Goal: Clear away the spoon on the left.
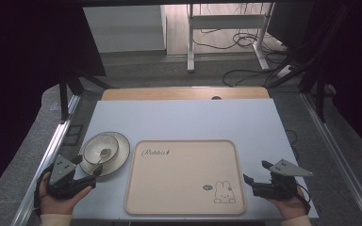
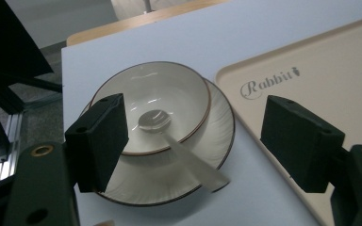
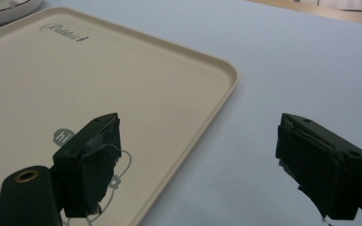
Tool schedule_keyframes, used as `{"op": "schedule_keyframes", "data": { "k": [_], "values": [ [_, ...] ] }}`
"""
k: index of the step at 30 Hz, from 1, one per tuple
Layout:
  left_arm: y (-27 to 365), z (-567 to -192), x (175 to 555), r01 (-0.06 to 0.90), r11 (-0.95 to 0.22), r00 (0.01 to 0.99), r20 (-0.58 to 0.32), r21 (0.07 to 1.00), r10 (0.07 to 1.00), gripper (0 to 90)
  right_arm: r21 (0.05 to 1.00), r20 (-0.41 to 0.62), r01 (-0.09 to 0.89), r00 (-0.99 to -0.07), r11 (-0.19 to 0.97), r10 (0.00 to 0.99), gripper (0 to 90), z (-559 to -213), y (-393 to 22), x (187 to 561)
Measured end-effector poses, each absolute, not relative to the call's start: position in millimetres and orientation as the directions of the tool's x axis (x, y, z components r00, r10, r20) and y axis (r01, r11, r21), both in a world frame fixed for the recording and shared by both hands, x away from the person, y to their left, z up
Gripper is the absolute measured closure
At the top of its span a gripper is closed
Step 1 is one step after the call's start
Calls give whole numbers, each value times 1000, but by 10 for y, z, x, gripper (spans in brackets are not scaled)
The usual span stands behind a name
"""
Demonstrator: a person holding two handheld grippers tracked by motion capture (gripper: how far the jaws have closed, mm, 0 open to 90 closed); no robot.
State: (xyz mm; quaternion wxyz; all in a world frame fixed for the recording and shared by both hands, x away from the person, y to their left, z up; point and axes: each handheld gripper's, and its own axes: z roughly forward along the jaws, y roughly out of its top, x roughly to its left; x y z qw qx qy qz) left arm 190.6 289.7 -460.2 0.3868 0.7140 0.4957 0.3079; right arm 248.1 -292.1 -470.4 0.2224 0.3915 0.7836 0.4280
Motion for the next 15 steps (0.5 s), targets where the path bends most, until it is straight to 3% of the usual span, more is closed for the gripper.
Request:
{"op": "schedule_keyframes", "data": {
  "k": [15],
  "values": [
    [2929, -4742, 1904, 488, -250, 329, 90, 836, 940, 337, 843, -14, 430, -585, 324, 811, 153, -4708, -2938, 2487]
  ]
}}
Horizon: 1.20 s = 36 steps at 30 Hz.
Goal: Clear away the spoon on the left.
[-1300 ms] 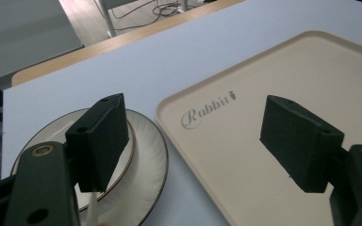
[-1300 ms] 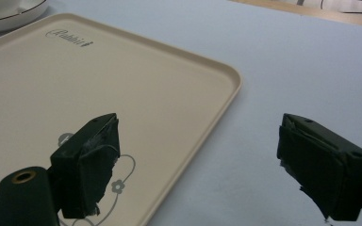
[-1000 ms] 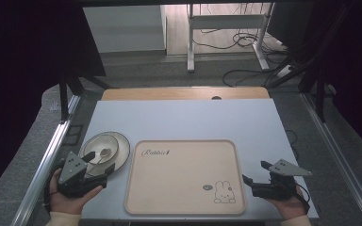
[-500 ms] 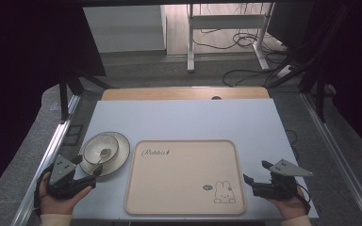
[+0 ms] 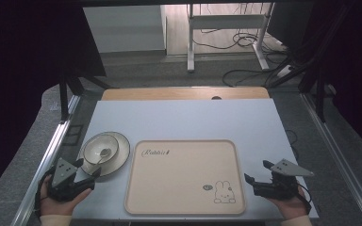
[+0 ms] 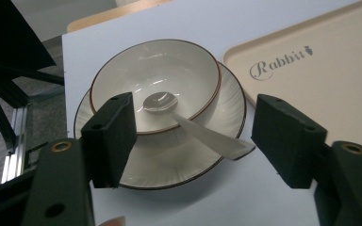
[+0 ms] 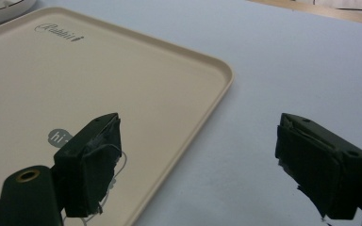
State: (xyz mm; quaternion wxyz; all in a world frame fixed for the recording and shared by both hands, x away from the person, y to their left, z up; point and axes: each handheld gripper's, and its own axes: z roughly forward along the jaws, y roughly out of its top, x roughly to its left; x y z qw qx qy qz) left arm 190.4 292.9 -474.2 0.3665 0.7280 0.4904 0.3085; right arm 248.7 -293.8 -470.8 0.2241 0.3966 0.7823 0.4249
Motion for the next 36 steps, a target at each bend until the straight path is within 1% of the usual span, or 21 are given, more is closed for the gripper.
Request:
{"op": "schedule_keyframes", "data": {
  "k": [5, 16, 22, 31, 36],
  "values": [
    [2942, -4770, 1890, 478, -280, 352, 110, 832, 929, 450, 840, -16, 433, -582, 326, 813, 153, -4711, -2941, 2490],
    [2902, -4796, 1891, 473, -336, 388, 150, 814, 909, 622, 838, -21, 432, -584, 333, 811, 153, -4717, -2935, 2492],
    [2895, -4816, 1896, 469, -357, 387, 175, 808, 905, 679, 839, -21, 431, -585, 333, 811, 153, -4717, -2937, 2493],
    [2885, -4819, 1904, 469, -360, 385, 180, 807, 905, 774, 838, -23, 429, -587, 336, 809, 153, -4719, -2936, 2494],
    [2900, -4817, 1905, 471, -352, 373, 179, 809, 910, 807, 835, -24, 430, -593, 342, 805, 153, -4722, -2927, 2494]
  ]
}}
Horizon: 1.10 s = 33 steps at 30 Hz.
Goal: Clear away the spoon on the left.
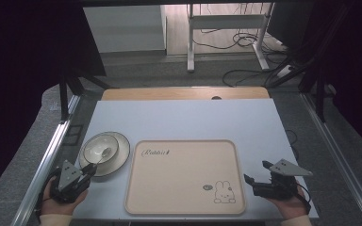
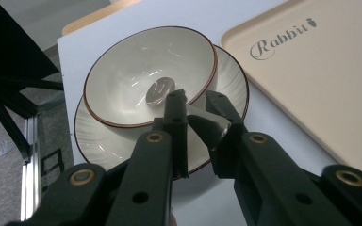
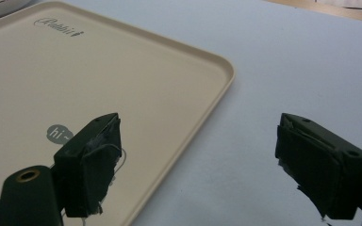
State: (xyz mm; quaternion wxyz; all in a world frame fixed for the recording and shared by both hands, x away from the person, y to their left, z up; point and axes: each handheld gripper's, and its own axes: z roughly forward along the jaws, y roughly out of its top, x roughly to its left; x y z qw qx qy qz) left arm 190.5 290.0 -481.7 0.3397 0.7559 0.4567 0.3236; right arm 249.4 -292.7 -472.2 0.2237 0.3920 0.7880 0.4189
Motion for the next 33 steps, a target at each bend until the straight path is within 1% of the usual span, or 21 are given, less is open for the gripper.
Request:
{"op": "schedule_keyframes", "data": {
  "k": [13, 21, 33],
  "values": [
    [2933, -4778, 1896, 472, -310, 329, 162, 825, 930, 861, 832, -25, 430, -602, 351, 798, 153, -4728, -2913, 2490],
    [2940, -4733, 1878, 443, -302, 312, 171, 844, 935, 893, 829, -26, 431, -608, 357, 794, 153, -4737, -2912, 2492],
    [2942, -4693, 1861, 416, -295, 301, 176, 860, 937, 894, 827, -27, 432, -609, 360, 793, 153, -4741, -2908, 2494]
  ]
}}
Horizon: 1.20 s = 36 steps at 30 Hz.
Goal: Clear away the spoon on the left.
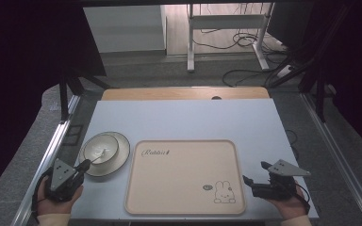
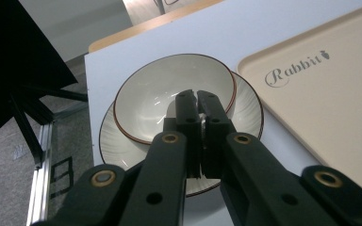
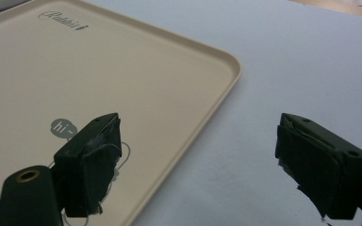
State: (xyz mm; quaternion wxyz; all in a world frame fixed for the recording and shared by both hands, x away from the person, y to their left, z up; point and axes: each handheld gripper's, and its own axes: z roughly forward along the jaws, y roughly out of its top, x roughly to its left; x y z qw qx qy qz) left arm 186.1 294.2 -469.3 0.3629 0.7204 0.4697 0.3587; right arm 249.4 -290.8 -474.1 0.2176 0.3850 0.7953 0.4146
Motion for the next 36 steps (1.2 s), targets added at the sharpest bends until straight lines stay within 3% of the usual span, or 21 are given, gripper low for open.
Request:
{"op": "schedule_keyframes", "data": {
  "k": [31, 36],
  "values": [
    [2839, -4536, 1786, 323, -261, 336, 147, 910, 930, 896, 828, -19, 436, -605, 352, 796, 153, -4739, -2920, 2498],
    [2827, -4458, 1753, 293, -194, 359, 80, 936, 930, 896, 829, -19, 436, -604, 351, 797, 153, -4738, -2919, 2498]
  ]
}}
